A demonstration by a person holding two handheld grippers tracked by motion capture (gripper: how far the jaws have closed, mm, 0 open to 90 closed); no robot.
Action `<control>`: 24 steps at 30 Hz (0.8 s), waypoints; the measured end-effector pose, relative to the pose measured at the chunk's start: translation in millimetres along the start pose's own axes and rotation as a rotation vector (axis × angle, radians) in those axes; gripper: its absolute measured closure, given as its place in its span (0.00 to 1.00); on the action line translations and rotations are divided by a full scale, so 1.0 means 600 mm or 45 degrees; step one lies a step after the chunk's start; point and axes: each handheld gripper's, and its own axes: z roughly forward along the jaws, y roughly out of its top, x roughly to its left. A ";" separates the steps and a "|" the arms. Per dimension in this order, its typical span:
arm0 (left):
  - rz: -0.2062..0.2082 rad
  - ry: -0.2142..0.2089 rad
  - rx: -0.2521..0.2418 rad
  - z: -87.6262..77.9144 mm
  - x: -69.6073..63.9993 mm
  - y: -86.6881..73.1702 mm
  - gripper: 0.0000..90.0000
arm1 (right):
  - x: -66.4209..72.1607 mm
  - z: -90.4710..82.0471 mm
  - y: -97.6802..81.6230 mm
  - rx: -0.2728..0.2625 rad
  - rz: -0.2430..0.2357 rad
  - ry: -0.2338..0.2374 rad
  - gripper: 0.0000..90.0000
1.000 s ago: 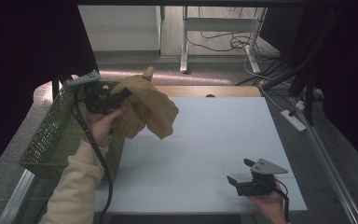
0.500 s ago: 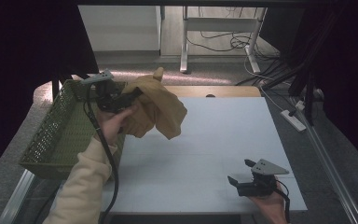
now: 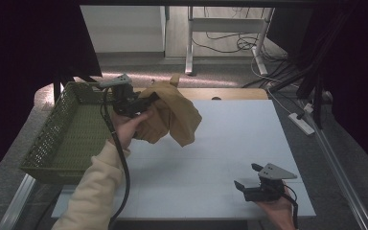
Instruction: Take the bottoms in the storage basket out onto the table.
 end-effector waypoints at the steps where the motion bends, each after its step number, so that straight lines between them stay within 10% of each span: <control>1: 0.001 -0.002 0.004 0.003 0.000 0.000 0.93 | 0.000 0.000 0.000 -0.002 0.002 -0.001 0.08; 24: -0.037 -0.089 0.107 0.085 -0.014 -0.036 0.93 | -0.001 0.001 -0.002 0.007 0.001 -0.001 0.08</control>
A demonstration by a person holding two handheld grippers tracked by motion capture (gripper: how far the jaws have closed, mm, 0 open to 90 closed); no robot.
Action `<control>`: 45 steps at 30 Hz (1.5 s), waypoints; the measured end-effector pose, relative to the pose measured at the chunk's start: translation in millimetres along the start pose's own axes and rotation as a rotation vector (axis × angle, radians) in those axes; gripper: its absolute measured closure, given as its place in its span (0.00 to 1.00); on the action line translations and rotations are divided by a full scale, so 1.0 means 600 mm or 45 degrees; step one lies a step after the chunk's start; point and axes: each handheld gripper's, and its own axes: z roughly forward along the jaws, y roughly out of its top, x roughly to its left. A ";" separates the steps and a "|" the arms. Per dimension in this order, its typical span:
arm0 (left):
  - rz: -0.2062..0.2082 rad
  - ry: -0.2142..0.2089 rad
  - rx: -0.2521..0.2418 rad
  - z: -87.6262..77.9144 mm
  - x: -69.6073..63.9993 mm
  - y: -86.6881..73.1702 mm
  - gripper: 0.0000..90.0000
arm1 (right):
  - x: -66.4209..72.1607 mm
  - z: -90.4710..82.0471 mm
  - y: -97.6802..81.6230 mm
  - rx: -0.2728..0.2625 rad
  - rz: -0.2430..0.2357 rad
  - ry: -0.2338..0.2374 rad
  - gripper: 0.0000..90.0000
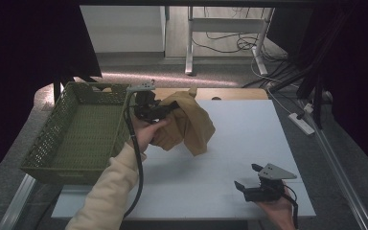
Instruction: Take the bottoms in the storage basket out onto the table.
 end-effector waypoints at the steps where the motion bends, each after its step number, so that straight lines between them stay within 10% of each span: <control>1: 0.003 -0.003 0.004 0.003 -0.001 -0.001 0.93 | 0.000 0.000 0.000 -0.001 0.001 0.000 0.08; 45: -0.041 0.043 0.259 0.131 0.029 -0.117 0.92 | -0.002 0.000 -0.003 0.007 0.004 -0.004 0.08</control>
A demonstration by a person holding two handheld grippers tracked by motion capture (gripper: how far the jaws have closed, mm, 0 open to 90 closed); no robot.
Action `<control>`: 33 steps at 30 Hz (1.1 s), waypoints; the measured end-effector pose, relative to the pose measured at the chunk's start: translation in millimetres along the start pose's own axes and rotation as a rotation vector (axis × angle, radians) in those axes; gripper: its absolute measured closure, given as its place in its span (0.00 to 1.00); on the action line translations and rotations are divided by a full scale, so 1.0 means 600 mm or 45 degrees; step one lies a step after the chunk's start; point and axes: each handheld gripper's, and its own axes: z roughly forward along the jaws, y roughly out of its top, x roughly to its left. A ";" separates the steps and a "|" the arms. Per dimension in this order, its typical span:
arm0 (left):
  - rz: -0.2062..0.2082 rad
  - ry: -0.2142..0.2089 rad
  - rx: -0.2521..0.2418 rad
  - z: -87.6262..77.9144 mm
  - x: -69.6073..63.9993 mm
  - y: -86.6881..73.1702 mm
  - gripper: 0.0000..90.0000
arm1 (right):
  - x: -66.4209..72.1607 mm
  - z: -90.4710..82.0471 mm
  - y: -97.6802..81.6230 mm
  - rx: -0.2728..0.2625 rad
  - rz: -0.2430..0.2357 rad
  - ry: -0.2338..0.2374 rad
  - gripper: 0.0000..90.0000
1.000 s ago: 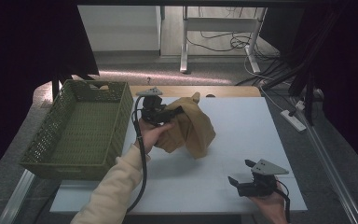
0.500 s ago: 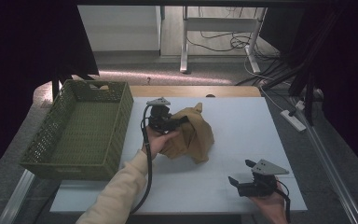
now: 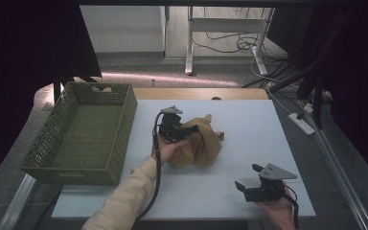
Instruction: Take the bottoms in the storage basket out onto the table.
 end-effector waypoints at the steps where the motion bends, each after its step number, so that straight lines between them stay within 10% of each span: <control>1: 0.003 0.007 0.008 0.001 0.001 -0.001 0.92 | 0.000 0.000 0.000 0.000 0.000 0.000 0.08; 33: 0.071 0.113 0.170 0.037 0.005 -0.034 0.81 | 0.000 -0.001 -0.001 0.000 -0.003 -0.003 0.08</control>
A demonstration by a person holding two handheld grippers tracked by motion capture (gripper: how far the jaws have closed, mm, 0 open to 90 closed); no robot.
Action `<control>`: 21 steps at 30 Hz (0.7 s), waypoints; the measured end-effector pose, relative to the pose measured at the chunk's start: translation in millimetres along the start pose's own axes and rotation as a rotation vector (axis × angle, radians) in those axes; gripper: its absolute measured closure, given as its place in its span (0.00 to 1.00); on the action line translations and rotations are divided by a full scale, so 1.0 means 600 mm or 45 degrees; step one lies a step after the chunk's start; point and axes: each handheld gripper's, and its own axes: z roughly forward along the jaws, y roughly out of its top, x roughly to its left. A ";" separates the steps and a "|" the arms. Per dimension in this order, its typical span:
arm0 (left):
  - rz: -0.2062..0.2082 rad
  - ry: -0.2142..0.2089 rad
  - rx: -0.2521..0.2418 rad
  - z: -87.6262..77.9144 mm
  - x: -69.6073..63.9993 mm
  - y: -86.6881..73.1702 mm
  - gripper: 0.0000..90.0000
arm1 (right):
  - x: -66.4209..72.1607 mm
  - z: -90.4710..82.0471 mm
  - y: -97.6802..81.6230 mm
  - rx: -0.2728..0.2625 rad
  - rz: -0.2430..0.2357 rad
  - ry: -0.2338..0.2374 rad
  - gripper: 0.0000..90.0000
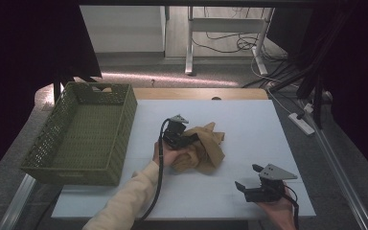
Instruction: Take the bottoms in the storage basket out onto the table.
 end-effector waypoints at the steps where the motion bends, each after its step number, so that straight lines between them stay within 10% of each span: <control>1: 0.008 0.002 0.002 -0.002 -0.001 0.001 0.77 | 0.000 0.000 0.000 0.000 0.000 0.001 0.08; 9: 0.100 0.094 -0.007 -0.025 -0.023 0.014 0.25 | 0.000 -0.001 0.000 0.000 0.001 0.000 0.08; 21: 0.166 0.036 -0.039 -0.077 -0.038 0.008 0.15 | 0.001 0.000 0.001 -0.003 -0.001 0.000 0.08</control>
